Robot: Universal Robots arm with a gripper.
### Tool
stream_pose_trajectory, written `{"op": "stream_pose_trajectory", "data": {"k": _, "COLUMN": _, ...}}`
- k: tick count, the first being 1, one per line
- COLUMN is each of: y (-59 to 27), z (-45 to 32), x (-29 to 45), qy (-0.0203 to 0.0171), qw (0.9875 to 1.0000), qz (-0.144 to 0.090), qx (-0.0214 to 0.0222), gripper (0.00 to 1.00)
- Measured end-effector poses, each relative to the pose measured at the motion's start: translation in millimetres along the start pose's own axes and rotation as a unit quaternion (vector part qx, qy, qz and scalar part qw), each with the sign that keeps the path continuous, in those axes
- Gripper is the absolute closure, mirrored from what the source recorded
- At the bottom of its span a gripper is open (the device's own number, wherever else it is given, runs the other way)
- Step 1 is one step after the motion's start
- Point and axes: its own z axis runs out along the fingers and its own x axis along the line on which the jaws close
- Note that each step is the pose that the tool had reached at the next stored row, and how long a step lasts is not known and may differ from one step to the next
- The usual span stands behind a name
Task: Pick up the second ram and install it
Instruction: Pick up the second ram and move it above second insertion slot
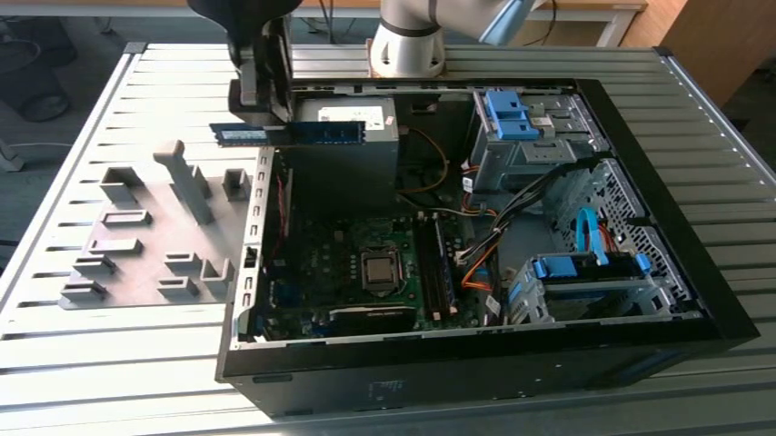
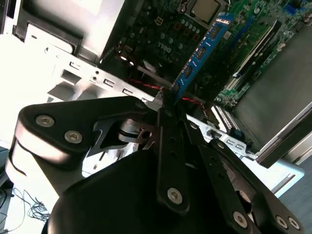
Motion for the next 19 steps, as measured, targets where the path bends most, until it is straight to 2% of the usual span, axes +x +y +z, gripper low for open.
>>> {"op": "stream_pose_trajectory", "data": {"k": 7, "y": -12.8, "z": 0.0, "x": -0.4, "qy": 0.0000, "qw": 1.0000, "qz": 0.000, "qx": 0.0000, "gripper": 0.86}}
{"op": "stream_pose_trajectory", "data": {"k": 19, "y": -28.2, "z": 0.1, "x": -0.8, "qy": 0.0000, "qw": 1.0000, "qz": 0.000, "qx": 0.0000, "gripper": 0.86}}
